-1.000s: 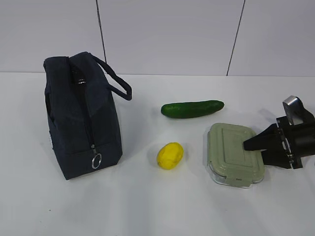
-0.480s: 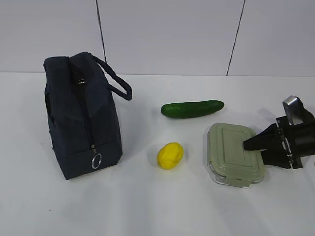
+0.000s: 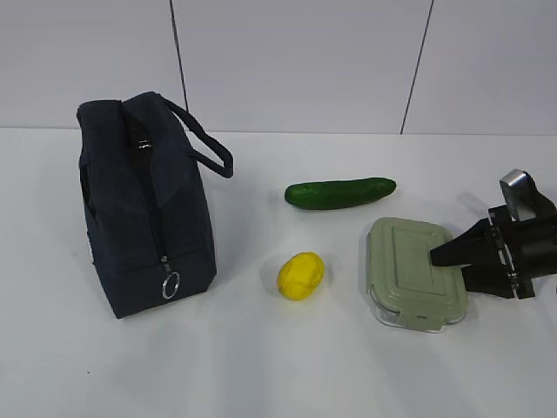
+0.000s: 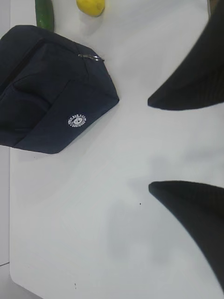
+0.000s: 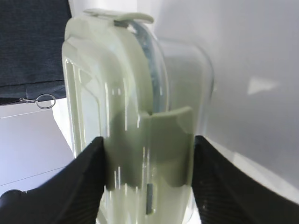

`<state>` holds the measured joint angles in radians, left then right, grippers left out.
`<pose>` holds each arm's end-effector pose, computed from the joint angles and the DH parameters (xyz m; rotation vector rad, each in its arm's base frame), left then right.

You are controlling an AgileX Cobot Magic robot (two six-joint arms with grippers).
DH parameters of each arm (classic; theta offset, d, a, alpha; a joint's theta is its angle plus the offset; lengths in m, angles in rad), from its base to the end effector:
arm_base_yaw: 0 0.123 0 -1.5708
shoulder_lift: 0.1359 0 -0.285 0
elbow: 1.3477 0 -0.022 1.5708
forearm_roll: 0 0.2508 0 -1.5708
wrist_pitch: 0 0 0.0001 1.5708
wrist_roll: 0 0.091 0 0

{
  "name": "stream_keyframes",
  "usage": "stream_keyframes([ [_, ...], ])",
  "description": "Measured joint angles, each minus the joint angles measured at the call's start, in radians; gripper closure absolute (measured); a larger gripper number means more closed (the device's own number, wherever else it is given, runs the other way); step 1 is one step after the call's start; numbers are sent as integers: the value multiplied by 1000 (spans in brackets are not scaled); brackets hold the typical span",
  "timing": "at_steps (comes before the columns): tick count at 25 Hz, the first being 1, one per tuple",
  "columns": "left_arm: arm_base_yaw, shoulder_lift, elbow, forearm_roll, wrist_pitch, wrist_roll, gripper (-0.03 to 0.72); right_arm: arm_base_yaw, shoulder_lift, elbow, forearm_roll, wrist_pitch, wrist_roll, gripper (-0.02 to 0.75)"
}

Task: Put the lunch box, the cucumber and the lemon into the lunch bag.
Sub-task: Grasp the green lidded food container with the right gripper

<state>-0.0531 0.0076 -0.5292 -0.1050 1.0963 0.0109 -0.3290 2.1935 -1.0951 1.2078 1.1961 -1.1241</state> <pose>-0.0093 -0.0080 0.2829 0.0743 2.0559 -0.1520 0.3473 -0.0349 0.0849 0.0941 2.5494 1.4731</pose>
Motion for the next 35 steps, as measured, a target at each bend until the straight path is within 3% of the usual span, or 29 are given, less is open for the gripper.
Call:
stream_keyframes([
  [35,0,0,0,0,0,0,340,0,0,0,0,-2,21,316],
])
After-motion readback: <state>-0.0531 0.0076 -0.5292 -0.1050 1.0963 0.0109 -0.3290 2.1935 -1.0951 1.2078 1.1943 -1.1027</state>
